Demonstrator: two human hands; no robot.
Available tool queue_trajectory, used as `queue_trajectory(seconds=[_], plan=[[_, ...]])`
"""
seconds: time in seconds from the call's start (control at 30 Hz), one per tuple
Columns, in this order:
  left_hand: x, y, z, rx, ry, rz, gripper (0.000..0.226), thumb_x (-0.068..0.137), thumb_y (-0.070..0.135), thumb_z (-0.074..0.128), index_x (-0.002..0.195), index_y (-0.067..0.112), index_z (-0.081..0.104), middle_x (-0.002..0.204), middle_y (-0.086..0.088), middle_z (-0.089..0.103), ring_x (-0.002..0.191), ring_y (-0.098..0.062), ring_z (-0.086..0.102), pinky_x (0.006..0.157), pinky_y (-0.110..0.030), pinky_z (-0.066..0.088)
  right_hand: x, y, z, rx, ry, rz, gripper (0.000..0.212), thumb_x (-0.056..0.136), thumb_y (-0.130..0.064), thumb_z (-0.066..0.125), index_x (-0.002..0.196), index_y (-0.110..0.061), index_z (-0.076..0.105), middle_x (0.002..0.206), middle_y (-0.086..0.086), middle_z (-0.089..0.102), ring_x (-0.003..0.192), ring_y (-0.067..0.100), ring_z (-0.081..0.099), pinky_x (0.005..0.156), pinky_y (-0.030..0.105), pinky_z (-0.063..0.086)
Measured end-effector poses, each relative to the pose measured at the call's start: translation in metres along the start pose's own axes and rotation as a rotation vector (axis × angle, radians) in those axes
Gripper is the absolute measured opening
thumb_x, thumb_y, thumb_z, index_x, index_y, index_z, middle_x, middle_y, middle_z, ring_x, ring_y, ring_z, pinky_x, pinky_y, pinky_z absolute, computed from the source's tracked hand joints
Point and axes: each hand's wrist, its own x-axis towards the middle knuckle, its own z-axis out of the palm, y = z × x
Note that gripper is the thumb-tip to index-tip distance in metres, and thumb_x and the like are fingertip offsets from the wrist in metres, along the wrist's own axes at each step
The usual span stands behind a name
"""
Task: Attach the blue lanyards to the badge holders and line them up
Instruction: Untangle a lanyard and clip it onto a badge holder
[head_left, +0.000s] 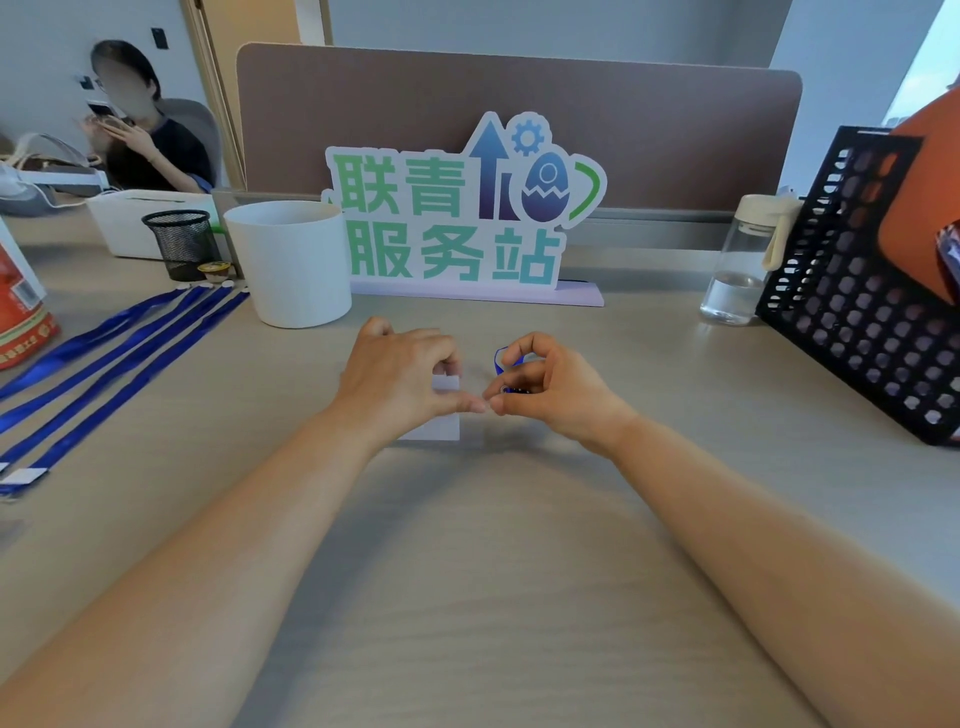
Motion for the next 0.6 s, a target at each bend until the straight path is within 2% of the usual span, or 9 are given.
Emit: queue_trajectory(seconds=[0.1,0.2,0.27,0.33,0.6], plan=[[-0.0006,0.0023,-0.0012,0.012,-0.031,0.035,0.043,0.067,0.059,0.069,0.059,0.029,0.039,0.071,0.015,0.054,0.074,-0.01,0.051,0.071,-0.027,0.015,0.0002,-0.0001,0.0018,-0.002,0.006,0.002,0.035,0.075,0.002,0.072,0.086,-0.02,0.048,0.07,-0.006,0.073,0.07,0.016,0.062,0.082,0.03,0.05],[0.0006,0.0033,-0.0008,0.035,-0.062,0.044,0.025,0.075,0.057,0.063,0.075,0.032,0.059,0.087,0.015,0.067,0.085,-0.008,0.056,0.077,-0.027,0.018,-0.0003,-0.0013,0.0014,0.003,0.023,-0.004,0.034,0.076,0.002,0.072,0.084,-0.02,0.047,0.069,-0.007,0.073,0.07,0.015,0.062,0.082,0.028,0.05],[0.001,0.0033,0.0008,0.054,-0.103,0.046,0.025,0.08,0.056,0.058,0.089,0.034,0.067,0.094,0.014,0.069,0.087,-0.009,0.055,0.08,-0.026,0.019,-0.0003,-0.0016,0.0011,0.002,0.03,-0.011,0.034,0.076,0.001,0.072,0.084,-0.021,0.047,0.069,-0.007,0.073,0.071,0.016,0.062,0.083,0.03,0.05],[0.0012,0.0035,0.0023,0.064,-0.137,0.049,0.025,0.084,0.053,0.054,0.093,0.035,0.068,0.095,0.011,0.07,0.087,-0.01,0.054,0.083,-0.027,0.021,-0.0002,-0.0014,0.0014,-0.004,0.037,-0.017,0.034,0.076,0.001,0.072,0.084,-0.021,0.047,0.07,-0.007,0.073,0.069,0.014,0.063,0.082,0.029,0.05],[0.0014,0.0034,0.0008,0.028,-0.093,0.041,0.02,0.085,0.046,0.054,0.087,0.032,0.068,0.091,0.01,0.071,0.088,-0.012,0.058,0.084,-0.029,0.023,0.0,0.0005,0.004,-0.15,0.096,-0.112,0.034,0.074,-0.006,0.074,0.079,-0.029,0.049,0.07,-0.009,0.072,0.076,0.012,0.068,0.079,0.025,0.052]])
